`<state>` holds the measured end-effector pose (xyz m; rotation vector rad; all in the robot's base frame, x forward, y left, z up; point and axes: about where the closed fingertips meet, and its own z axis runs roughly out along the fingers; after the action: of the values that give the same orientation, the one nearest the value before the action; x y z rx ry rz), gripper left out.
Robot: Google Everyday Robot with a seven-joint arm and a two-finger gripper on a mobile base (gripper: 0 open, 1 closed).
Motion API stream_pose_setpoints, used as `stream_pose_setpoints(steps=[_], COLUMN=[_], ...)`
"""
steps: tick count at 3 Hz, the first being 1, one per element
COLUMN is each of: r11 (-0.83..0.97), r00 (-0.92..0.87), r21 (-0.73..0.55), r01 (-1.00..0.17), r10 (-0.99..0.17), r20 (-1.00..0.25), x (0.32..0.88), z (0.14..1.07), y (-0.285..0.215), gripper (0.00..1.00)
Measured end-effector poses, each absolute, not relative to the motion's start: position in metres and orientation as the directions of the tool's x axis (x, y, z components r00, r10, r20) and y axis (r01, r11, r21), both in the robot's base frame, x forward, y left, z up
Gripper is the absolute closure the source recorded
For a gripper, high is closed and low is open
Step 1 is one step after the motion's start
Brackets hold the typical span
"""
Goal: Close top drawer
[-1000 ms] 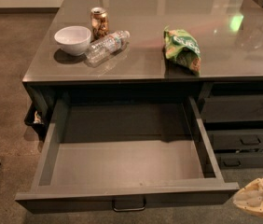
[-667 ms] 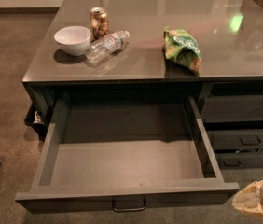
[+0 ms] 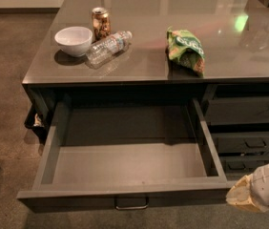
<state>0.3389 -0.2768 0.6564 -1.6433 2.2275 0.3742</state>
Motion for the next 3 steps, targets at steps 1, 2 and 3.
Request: stream_pose_setpoints(steps=[1,2,3], r11=[0.227,0.142,0.068], r00=[-0.207,-0.129,-0.06], r21=[-0.001,-0.006,-0.008], r01=[-0.974,-0.99,-0.998], r10=[-0.889,-0.914,-0.93], r20=[-0.408,-0.384,-0.363], x=[0.359,0.379,0.395], z=[0.659,0.664,0.669], y=[-0.257,-0.234,-0.213], gripper=[0.58,0.35,0.12])
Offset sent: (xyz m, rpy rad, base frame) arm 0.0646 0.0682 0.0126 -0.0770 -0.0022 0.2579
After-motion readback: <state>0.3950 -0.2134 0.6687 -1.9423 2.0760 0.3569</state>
